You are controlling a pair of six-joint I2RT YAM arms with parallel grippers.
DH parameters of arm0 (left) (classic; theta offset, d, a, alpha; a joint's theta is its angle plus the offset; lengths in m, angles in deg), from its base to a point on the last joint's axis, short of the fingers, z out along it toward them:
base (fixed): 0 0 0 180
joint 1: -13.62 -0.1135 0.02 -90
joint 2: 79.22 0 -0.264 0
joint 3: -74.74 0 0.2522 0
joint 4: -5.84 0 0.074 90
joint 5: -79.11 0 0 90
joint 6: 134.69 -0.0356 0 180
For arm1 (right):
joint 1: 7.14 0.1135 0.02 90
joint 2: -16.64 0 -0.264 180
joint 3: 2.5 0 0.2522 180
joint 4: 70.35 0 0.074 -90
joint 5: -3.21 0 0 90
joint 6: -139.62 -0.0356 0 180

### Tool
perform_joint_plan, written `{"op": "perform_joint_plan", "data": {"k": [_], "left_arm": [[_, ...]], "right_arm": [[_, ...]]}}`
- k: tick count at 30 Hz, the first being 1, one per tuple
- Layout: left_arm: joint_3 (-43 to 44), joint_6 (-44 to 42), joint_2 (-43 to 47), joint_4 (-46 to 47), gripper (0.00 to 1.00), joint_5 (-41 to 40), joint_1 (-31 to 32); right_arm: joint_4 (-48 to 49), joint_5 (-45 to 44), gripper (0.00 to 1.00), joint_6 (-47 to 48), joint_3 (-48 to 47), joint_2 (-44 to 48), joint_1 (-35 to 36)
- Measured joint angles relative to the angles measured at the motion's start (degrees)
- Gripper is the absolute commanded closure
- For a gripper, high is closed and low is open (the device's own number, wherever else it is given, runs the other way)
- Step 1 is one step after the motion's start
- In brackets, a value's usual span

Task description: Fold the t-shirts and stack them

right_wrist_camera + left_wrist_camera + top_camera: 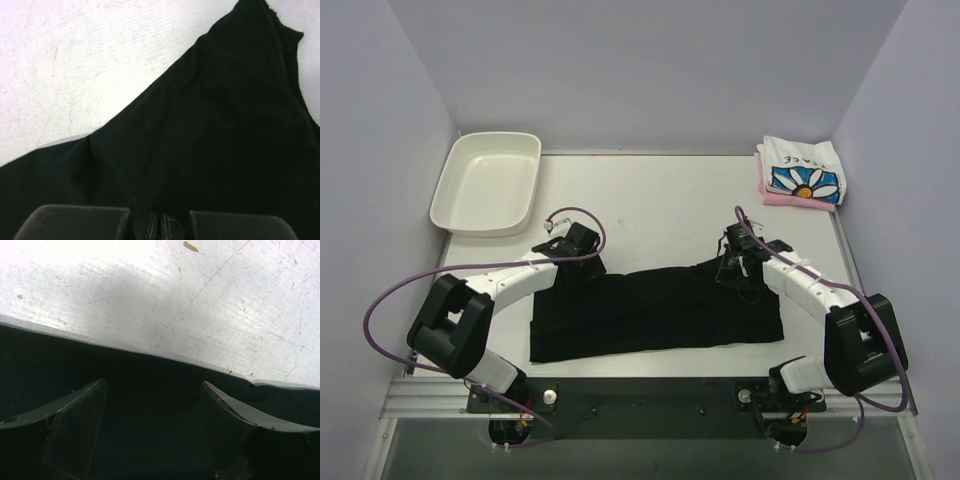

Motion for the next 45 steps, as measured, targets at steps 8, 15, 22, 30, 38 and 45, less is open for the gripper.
{"op": "perform_joint_plan", "data": {"k": [8, 15, 22, 30, 38, 45], "left_arm": [[-0.4, 0.0, 0.4, 0.0, 0.16, 0.0, 0.0], [-2.1, 0.1, 1.7, 0.1, 0.16, 0.0, 0.3], [-3.6, 0.3, 2.8, 0.6, 0.16, 0.0, 0.8], [-4.6, 0.4, 4.4, 1.0, 0.16, 0.0, 1.0], [-4.7, 0.4, 5.6, 1.0, 0.16, 0.0, 1.0], [-4.7, 0.4, 5.7, 0.9, 0.16, -0.2, 1.0]], "right_arm": [[-5.3, -5.1, 1.0, -2.3, 0.0, 8.4, 9.6], [-10.5, -10.7, 1.0, -8.2, 2.8, 18.2, 22.0], [-15.4, -15.8, 0.54, -15.8, 6.6, 18.7, 33.0], [-20.8, -24.4, 0.3, -19.1, 4.2, 17.1, 35.2], [-18.4, -28.5, 0.31, -10.9, 0.2, 15.0, 18.4], [-13.4, -26.0, 0.32, -3.9, 0.2, 8.5, 7.3]]}}
